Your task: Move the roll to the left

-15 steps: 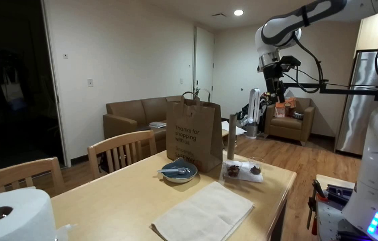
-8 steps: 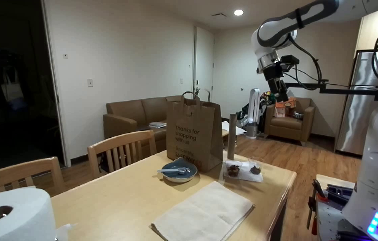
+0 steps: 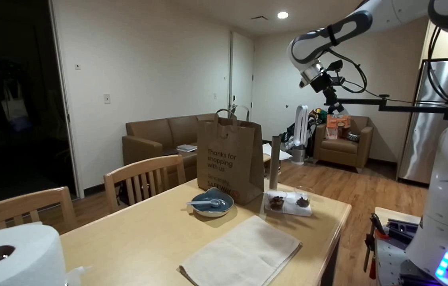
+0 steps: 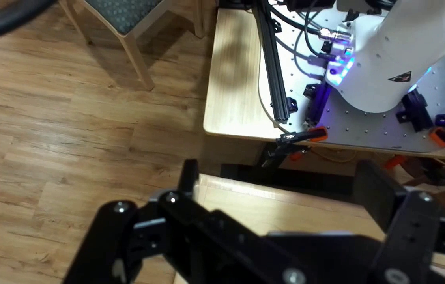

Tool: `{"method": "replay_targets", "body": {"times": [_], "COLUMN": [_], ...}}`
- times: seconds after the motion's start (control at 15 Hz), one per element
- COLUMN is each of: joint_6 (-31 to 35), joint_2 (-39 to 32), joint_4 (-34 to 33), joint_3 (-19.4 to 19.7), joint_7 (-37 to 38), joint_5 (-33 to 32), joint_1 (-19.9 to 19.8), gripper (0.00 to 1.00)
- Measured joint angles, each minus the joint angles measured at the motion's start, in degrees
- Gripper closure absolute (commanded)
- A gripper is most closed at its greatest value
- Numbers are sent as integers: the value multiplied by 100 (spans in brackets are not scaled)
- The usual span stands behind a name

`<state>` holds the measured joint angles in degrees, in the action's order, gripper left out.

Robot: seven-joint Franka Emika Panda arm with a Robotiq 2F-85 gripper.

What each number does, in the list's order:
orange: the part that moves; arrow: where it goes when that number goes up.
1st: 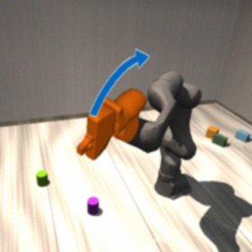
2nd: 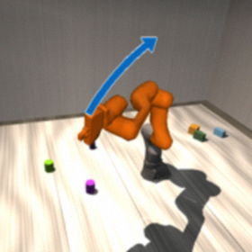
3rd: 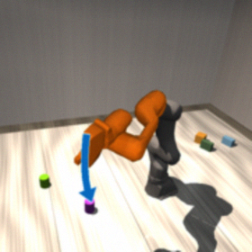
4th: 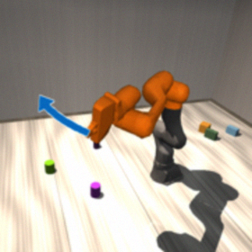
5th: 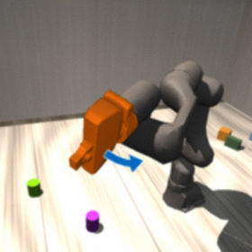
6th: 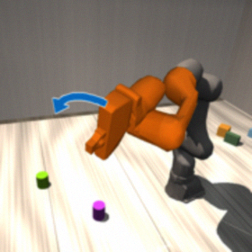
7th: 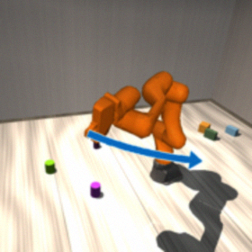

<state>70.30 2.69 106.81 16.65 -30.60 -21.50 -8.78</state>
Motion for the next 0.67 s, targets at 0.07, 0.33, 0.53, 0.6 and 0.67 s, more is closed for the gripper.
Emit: {"method": "replay_targets", "body": {"times": [0.07,0.33,0.53,0.6,0.67], "joint_6": [-31,17,961,1375,1804], "joint_2": [-77,-127,-81,-83,-94], "joint_4": [-68,-100,-2,60,133], "joint_3": [0,-17,-40,-36,-28], "joint_7": [-44,-5,-133,-190,-279], "joint_5": [-11,-21,-243,-310,-348], "joint_1": [-5,-9,-12,-23,-45], "gripper": [0,0,0,0,0]}}
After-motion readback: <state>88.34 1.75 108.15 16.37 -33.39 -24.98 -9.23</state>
